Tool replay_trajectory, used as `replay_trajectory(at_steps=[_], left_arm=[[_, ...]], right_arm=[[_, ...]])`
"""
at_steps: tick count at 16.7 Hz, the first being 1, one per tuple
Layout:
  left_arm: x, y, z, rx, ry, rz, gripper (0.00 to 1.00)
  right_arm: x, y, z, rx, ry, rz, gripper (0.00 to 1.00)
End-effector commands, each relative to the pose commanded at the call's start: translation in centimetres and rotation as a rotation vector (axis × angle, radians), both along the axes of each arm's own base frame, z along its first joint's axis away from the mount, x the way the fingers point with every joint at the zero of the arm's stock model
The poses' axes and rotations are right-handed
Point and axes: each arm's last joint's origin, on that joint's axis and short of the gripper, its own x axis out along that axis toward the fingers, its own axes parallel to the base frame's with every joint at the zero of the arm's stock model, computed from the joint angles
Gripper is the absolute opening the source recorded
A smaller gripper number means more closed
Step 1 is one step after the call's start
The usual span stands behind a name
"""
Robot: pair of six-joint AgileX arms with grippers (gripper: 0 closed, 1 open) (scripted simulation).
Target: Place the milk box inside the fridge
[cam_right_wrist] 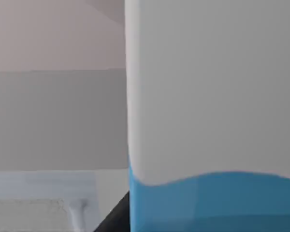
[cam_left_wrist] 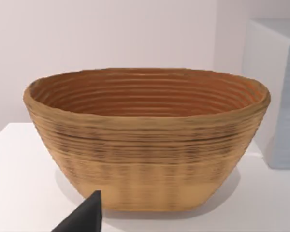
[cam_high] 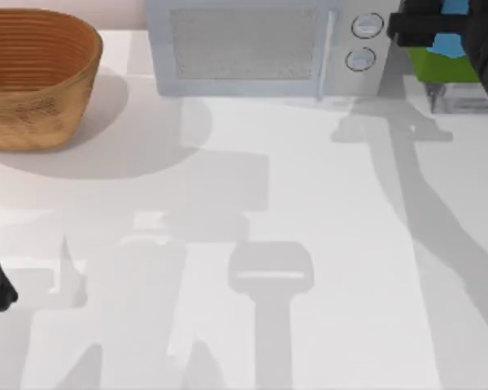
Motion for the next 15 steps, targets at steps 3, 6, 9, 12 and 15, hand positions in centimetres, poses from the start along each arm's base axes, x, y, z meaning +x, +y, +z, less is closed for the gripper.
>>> replay_trajectory(at_steps=[3, 6, 9, 12, 15], left_arm=[[0.0, 0.0, 0.0, 0.0, 0.0, 0.0, 1.0], [0.0, 0.0, 0.0, 0.0, 0.0, 0.0, 1.0], [0.0, 0.0, 0.0, 0.0, 0.0, 0.0, 1.0], [0.0, 0.0, 0.0, 0.0, 0.0, 0.0, 1.0], [0.0, 0.0, 0.0, 0.0, 0.0, 0.0, 1.0]], right_arm=[[-4.8, -4.0, 1.5, 0.005, -0.036, -0.004, 0.0], [-10.3, -7.6, 1.0, 0.003, -0.071, -0.01, 0.0], [-15.1, -10.0, -1.4, -0.004, -0.101, -0.015, 0.0], [-18.4, -11.4, -4.9, -0.014, -0.123, -0.016, 0.0], [-20.1, -12.1, -8.3, -0.024, -0.137, -0.012, 0.0]])
